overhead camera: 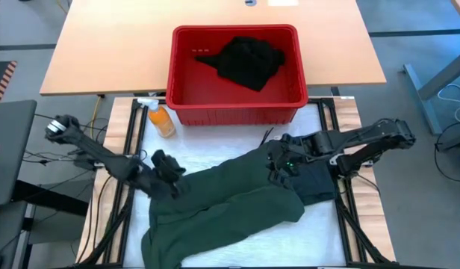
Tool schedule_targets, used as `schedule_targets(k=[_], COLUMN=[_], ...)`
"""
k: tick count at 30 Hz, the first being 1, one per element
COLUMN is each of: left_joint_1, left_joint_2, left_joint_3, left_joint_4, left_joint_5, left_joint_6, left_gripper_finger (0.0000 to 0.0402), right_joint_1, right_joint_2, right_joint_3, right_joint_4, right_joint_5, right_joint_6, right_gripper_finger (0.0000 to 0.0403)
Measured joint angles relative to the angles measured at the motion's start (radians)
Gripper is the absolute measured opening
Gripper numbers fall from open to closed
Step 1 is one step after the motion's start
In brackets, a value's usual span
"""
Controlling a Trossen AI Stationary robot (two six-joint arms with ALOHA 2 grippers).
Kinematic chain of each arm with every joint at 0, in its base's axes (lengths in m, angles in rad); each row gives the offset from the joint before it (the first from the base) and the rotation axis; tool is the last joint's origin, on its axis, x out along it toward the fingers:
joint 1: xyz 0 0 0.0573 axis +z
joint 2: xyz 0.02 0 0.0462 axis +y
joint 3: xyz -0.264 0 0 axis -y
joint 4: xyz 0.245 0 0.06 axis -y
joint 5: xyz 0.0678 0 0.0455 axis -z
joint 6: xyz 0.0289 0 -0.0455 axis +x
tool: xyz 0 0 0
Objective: Fold laundry
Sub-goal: Fold the green shirt
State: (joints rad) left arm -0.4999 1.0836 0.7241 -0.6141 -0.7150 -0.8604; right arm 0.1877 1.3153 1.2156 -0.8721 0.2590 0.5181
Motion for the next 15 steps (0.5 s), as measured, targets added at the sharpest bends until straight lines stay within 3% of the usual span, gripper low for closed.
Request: schedule_targets(k=[5, 10, 15], left_joint_1=[0.059, 0.152, 0.204], left_joint_2=[-0.129, -0.160, -0.162], left_joint_3=[-0.060, -0.076, -0.075], left_joint_4=[0.011, -0.115, -0.133], left_joint_5=[-0.065, -0.234, -0.210], left_joint_6=[-0.028, -0.193, -0.199], left_gripper_finger=[0.0004, 0.0004, 0.0004], right_joint_1=[-0.001, -0.008, -0.007], right_joint_2=[0.000, 0.000, 0.000], right_joint_3=[0.000, 0.000, 0.000], right_joint_4=[0.002, 0.047, 0.054], right_joint_5=[0.006, 0.007, 0.009], right_joint_6=[0.005, 0.005, 0.017], right_gripper_finger=[0.0170, 0.0170, 0.0170])
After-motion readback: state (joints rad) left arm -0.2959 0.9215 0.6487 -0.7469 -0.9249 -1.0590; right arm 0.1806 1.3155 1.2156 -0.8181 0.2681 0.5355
